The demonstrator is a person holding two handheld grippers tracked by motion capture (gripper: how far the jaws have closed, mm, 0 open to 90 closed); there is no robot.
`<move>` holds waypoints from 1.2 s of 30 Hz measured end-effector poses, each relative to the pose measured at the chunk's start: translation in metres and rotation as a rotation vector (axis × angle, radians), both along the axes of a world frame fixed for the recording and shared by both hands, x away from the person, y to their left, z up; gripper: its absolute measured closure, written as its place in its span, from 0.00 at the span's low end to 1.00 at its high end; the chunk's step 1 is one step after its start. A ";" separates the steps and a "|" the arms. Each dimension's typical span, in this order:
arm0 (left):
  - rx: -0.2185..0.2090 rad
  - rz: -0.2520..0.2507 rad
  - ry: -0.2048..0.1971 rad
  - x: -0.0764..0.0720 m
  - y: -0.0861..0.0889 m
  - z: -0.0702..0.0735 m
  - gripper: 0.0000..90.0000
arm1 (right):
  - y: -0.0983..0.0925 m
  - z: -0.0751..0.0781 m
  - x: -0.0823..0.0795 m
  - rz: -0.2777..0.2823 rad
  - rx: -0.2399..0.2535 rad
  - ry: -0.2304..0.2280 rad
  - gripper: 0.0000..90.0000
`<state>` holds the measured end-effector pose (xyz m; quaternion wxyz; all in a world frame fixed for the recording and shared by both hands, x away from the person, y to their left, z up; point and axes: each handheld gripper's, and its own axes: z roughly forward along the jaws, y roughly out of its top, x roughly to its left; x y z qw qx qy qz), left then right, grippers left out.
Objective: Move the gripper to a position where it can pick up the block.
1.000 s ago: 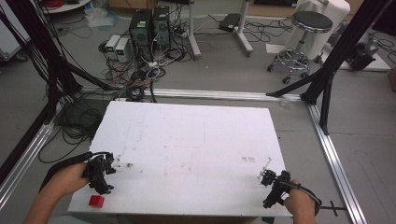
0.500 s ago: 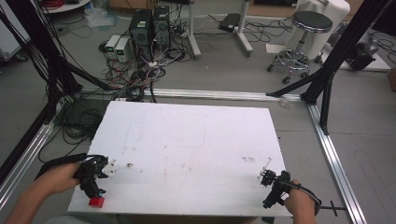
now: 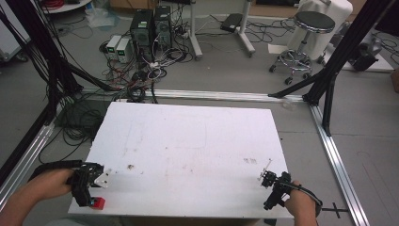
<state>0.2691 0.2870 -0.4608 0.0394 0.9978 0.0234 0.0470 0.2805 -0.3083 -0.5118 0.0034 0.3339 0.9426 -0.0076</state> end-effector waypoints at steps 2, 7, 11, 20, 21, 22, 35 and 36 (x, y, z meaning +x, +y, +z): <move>0.008 0.006 -0.005 -0.002 0.002 -0.001 0.25 | 0.000 0.000 0.000 0.000 -0.001 0.002 0.05; 0.032 0.003 0.006 -0.005 0.005 -0.005 0.25 | 0.001 0.001 0.000 0.004 -0.008 -0.001 0.05; 0.046 -0.007 0.003 -0.010 0.006 -0.010 0.25 | 0.002 0.000 0.000 0.002 0.001 0.001 0.05; 0.063 -0.017 0.012 -0.019 0.006 -0.021 0.25 | 0.002 -0.001 0.000 0.001 -0.001 0.007 0.05; 0.063 -0.019 0.012 -0.019 0.005 -0.023 0.25 | 0.002 -0.001 0.000 0.003 -0.001 0.007 0.05; 0.065 -0.021 0.015 -0.020 0.005 -0.024 0.25 | 0.002 0.000 0.000 -0.001 -0.002 0.007 0.05; 0.058 -0.039 0.032 -0.026 0.006 -0.041 0.25 | 0.002 -0.001 0.001 -0.001 -0.004 0.005 0.05; 0.057 -0.038 0.032 -0.026 0.006 -0.043 0.25 | 0.002 -0.001 0.001 -0.002 -0.003 0.005 0.05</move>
